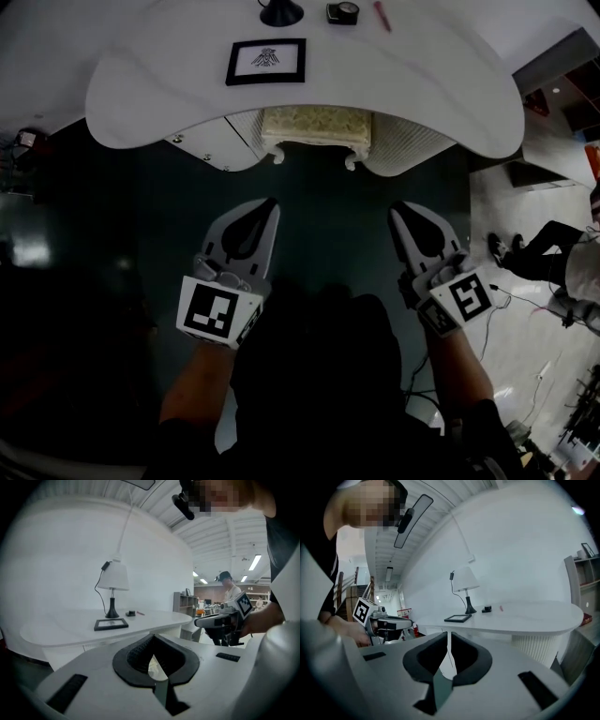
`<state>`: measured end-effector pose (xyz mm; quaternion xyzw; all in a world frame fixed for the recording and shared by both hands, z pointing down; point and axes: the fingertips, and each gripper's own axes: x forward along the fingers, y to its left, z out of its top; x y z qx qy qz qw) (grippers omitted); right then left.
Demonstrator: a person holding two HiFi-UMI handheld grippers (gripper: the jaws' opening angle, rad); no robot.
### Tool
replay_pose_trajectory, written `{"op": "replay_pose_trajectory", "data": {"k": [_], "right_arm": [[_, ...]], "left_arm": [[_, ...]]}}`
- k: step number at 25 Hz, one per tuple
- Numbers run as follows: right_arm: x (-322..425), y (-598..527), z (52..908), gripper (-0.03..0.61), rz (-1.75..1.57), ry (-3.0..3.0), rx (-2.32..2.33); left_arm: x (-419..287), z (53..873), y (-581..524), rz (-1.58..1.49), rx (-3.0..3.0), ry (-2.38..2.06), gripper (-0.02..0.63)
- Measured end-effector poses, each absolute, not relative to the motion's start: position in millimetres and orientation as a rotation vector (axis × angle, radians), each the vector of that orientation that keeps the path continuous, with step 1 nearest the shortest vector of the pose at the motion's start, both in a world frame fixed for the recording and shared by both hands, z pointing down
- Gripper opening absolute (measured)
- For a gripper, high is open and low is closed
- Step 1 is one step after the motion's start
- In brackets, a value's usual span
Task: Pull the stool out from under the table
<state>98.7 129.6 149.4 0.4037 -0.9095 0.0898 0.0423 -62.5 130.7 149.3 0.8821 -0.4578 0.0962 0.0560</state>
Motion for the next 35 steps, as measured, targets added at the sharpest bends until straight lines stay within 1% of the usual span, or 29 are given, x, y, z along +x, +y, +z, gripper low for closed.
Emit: {"op": "replay_pose_trajectory", "data": {"k": [3,8,16,22,23,24,25,28,35], "right_arm": [[93.1,106.4,198.8,0.020,0.260,-2.778,1.232],[84.9,67.3,282.2,0.020,0.211,-2.773,1.228],[89.9,-4.3,422.4,0.020,0.164,-2.748,1.276],[101.1,-35.1,484.5,0.021,0.180,-2.737,1.309],[104.9,-39.5,490.8,0.021,0.175,-2.730,1.322],[109.4,-44.3,497.1,0.021,0.170,-2.723,1.336],[114.3,-49.2,503.3,0.023,0.165,-2.715,1.347],[127.3,-62.2,521.1,0.036,0.132,-2.681,1.352],[141.1,-84.0,556.2,0.113,0.143,-2.613,1.360]], "left_arm": [[-61.9,202.3,108.2,0.279,2.677,-1.362,0.014],[-75.5,281.3,66.8,0.229,2.661,-1.436,0.014],[-94.4,412.9,-2.5,0.174,2.714,-1.497,0.014],[-112.9,493.8,-37.0,0.124,2.640,-1.504,0.020],[-116.6,502.6,-41.0,0.114,2.622,-1.502,0.042],[-119.8,510.1,-45.4,0.107,2.608,-1.501,0.094],[-122.2,517.1,-50.0,0.107,2.599,-1.501,0.124],[-124.6,536.3,-62.8,0.146,2.594,-1.505,0.147],[-128.4,573.1,-91.0,0.324,2.610,-1.506,0.191]]}}
